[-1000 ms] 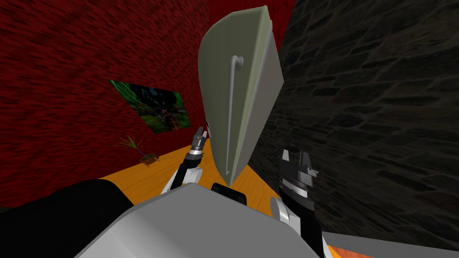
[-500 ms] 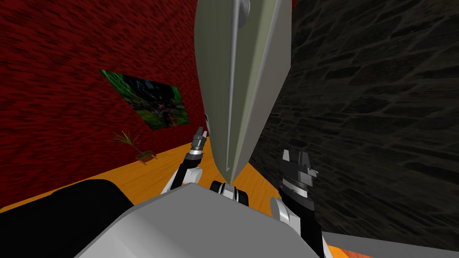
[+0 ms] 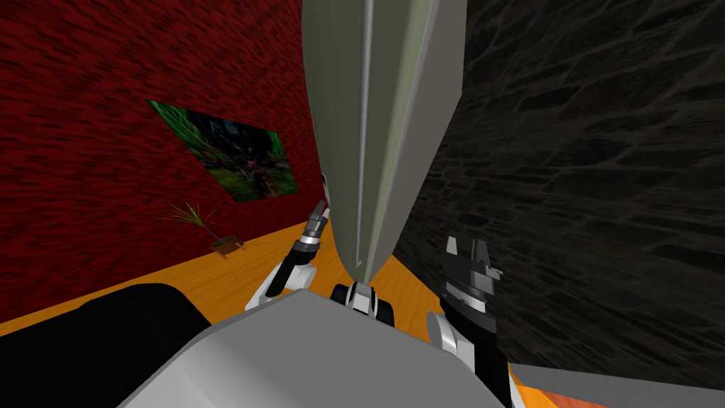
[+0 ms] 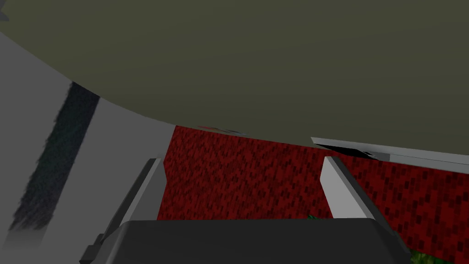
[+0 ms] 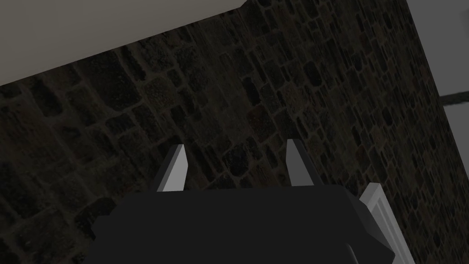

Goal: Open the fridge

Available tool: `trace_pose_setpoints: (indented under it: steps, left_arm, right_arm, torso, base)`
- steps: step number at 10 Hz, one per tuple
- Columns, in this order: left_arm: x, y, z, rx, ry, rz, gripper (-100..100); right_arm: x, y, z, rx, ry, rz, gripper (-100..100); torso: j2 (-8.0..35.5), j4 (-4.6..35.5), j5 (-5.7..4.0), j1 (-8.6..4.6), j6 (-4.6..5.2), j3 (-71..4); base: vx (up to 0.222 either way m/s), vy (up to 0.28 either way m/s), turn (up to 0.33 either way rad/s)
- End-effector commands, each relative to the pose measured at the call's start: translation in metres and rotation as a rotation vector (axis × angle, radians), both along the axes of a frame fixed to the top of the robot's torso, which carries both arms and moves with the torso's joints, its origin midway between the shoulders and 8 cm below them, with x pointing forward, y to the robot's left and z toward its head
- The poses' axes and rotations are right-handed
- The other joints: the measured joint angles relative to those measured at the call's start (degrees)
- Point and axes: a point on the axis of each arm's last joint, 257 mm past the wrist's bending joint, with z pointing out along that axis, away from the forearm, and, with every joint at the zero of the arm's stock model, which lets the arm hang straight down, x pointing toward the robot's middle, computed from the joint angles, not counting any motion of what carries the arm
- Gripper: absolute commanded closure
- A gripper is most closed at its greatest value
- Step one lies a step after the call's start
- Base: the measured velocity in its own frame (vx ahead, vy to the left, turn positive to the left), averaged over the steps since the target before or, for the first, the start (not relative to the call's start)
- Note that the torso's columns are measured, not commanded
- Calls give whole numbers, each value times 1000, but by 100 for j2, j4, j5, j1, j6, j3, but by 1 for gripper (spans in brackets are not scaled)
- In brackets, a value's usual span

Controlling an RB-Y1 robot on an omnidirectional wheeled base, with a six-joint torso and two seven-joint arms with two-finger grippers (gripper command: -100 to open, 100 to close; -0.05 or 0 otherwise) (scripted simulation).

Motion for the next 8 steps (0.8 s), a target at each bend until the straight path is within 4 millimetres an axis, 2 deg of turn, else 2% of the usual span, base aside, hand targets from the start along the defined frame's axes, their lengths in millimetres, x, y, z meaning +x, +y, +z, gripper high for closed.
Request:
trace_pose_setpoints:
  steps: [1, 8]
  left_arm:
    - [9, -3, -6, 51, 53, -8, -100]
    - [29, 6, -17, 82, 157, 26, -100]
  right_arm:
    - [0, 0, 0, 0, 0, 0, 0]
    - [0, 0, 0, 0, 0, 0, 0]
  torso:
    - [2, 2, 0, 1, 0, -1]
    - [-1, 1, 1, 4, 0, -3]
  base:
    - [-29, -46, -19]
    - [-23, -50, -18]
